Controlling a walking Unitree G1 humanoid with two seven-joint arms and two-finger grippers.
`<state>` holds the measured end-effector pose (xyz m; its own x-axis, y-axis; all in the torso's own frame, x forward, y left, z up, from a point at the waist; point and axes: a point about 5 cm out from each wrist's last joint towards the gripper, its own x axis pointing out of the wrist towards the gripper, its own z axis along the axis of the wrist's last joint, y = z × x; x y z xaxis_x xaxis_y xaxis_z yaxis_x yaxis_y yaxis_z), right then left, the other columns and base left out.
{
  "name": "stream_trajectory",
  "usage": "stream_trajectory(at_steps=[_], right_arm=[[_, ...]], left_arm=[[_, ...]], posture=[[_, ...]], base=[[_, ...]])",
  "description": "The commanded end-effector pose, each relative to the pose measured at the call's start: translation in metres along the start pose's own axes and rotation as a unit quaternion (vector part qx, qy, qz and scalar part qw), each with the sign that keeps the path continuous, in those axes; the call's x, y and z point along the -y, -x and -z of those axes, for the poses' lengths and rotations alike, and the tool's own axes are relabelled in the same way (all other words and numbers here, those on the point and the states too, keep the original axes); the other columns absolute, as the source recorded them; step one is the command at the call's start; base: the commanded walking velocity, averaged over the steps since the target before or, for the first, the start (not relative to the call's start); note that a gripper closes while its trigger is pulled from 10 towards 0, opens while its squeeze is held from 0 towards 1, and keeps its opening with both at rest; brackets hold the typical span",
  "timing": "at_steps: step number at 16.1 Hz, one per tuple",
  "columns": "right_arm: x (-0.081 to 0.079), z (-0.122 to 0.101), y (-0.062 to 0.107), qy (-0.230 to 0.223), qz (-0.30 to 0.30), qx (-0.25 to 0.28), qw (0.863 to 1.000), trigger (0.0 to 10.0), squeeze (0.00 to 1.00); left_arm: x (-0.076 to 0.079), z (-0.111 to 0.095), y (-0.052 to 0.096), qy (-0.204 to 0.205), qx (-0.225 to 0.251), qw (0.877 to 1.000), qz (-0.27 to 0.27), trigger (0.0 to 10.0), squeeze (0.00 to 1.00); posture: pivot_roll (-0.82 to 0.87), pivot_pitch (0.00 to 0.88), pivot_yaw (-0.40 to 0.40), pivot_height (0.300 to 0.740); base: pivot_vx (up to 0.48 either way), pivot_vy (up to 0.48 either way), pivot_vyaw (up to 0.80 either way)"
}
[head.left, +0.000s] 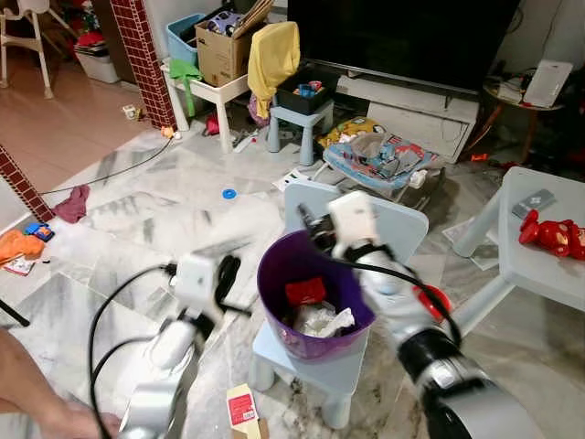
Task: Picking trash to rubbish bin
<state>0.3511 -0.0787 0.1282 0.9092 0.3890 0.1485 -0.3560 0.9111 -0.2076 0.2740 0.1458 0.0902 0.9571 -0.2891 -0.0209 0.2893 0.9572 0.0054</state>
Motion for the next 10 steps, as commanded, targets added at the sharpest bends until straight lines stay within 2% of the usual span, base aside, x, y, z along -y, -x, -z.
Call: stream_trajectory(at_steps=[1, 2, 3, 4, 5, 6, 7, 9, 10], right_arm=[[0.008, -0.008, 0.0, -0.005, 0.013, 0.017, 1.0, 10.0, 1.0], [0.008, -0.008, 0.0, -0.005, 0.013, 0.017, 1.0, 10.0, 1.0], [0.014, -0.015, 0.003, -0.006, 0.025, 0.029, 0.999, 10.0, 1.0], [0.021, -0.025, 0.01, -0.006, 0.04, 0.049, 0.998, 10.0, 1.0], [0.029, -0.042, 0.021, -0.008, 0.062, 0.072, 0.995, 10.0, 1.0], [0.031, -0.046, 0.023, -0.008, 0.067, 0.075, 0.995, 10.0, 1.0], [0.034, -0.058, 0.025, -0.007, 0.073, 0.085, 0.994, 10.0, 0.0], [0.035, -0.063, 0.025, -0.007, 0.075, 0.089, 0.993, 10.0, 0.0], [0.044, -0.07, 0.023, -0.008, 0.088, 0.091, 0.992, 10.0, 0.0]], left_arm=[[0.003, -0.007, -0.004, -0.006, 0.008, 1.0, 0.0, 3.7, 0.0], [0.003, -0.007, -0.004, -0.006, 0.008, 1.0, 0.0, 3.7, 0.0], [0.003, -0.013, -0.008, -0.011, 0.015, 1.0, -0.003, 8.4, 0.0], [0.0, -0.023, -0.015, -0.014, 0.028, 0.999, -0.018, 10.0, 0.0], [-0.009, -0.04, -0.026, -0.014, 0.047, 0.997, -0.054, 10.0, 0.0], [-0.012, -0.045, -0.029, -0.013, 0.051, 0.996, -0.066, 10.0, 0.0], [-0.02, -0.052, -0.031, -0.011, 0.056, 0.995, -0.083, 10.0, 0.0], [-0.023, -0.053, -0.031, -0.011, 0.058, 0.994, -0.088, 10.0, 0.0], [-0.032, -0.053, -0.032, -0.005, 0.057, 0.993, -0.106, 10.0, 0.0]], posture=[[0.05, 0.029, -0.027, 0.74], [0.05, 0.029, -0.027, 0.74], [0.04, 0.021, -0.026, 0.74], [0.03, 0.004, -0.022, 0.74], [0.01, 0.0, -0.013, 0.74], [0.0, 0.0, -0.011, 0.74], [-0.03, 0.0, 0.004, 0.74], [-0.03, 0.0, 0.004, 0.74], [-0.03, 0.0, 0.004, 0.74]], base=[[0.0, 0.0, 0.0], [0.0, 0.0, 0.0], [0.0, 0.0, 0.0], [0.0, 0.0, 0.0], [0.0, 0.0, 0.0], [0.0, 0.0, 0.0], [0.0, 0.0, 0.0], [0.0, 0.0, 0.0], [0.0, 0.0, -0.77]])
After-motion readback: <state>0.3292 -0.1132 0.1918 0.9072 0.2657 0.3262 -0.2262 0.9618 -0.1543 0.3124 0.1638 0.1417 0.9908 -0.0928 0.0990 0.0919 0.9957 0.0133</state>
